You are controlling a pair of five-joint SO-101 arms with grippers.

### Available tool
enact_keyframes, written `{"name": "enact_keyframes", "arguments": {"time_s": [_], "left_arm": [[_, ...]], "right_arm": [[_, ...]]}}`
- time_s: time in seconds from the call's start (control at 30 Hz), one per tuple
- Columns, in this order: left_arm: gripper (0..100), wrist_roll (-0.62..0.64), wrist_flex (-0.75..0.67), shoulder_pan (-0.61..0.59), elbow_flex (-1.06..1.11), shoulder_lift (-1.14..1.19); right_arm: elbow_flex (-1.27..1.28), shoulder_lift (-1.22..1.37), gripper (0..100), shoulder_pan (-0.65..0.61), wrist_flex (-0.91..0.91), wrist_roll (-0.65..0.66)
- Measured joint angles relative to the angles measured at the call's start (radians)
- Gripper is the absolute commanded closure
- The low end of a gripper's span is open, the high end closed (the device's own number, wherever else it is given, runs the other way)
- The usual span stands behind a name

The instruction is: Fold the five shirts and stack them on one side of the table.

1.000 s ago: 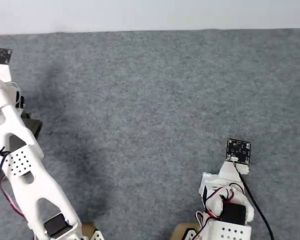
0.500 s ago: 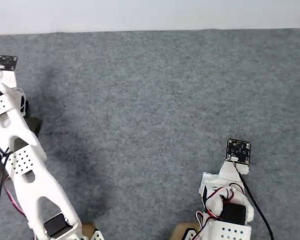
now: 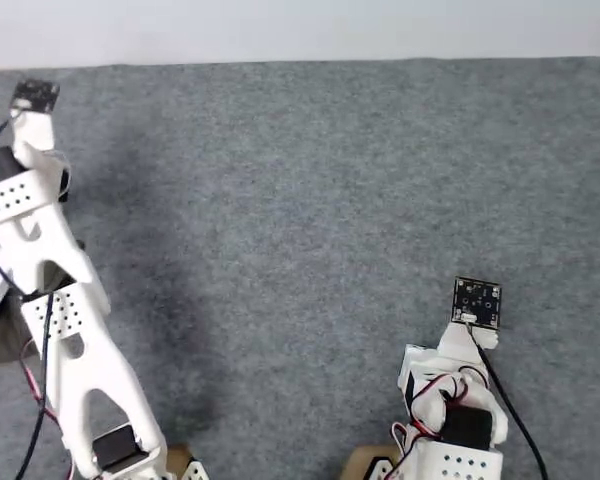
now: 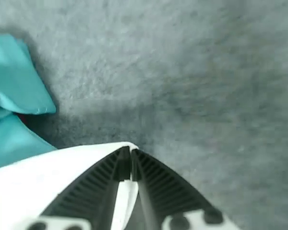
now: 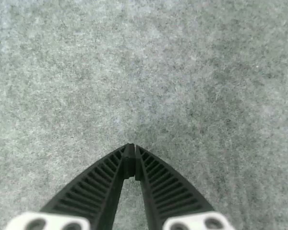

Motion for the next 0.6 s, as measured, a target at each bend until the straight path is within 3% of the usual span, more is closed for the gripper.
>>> {"name": "enact_keyframes", "arguments": {"time_s": [0.3, 0.6], "left_arm": [[100, 0.169, 0.005, 0.12, -0.002, -0.351], [100, 0.252, 0.008, 0.402, -0.014, -0.649]], "right_arm": [[0.0, 0.0, 98.7, 0.0, 0.0, 0.0], [0.0, 0.0, 98.7, 0.0, 0.0, 0.0]]}}
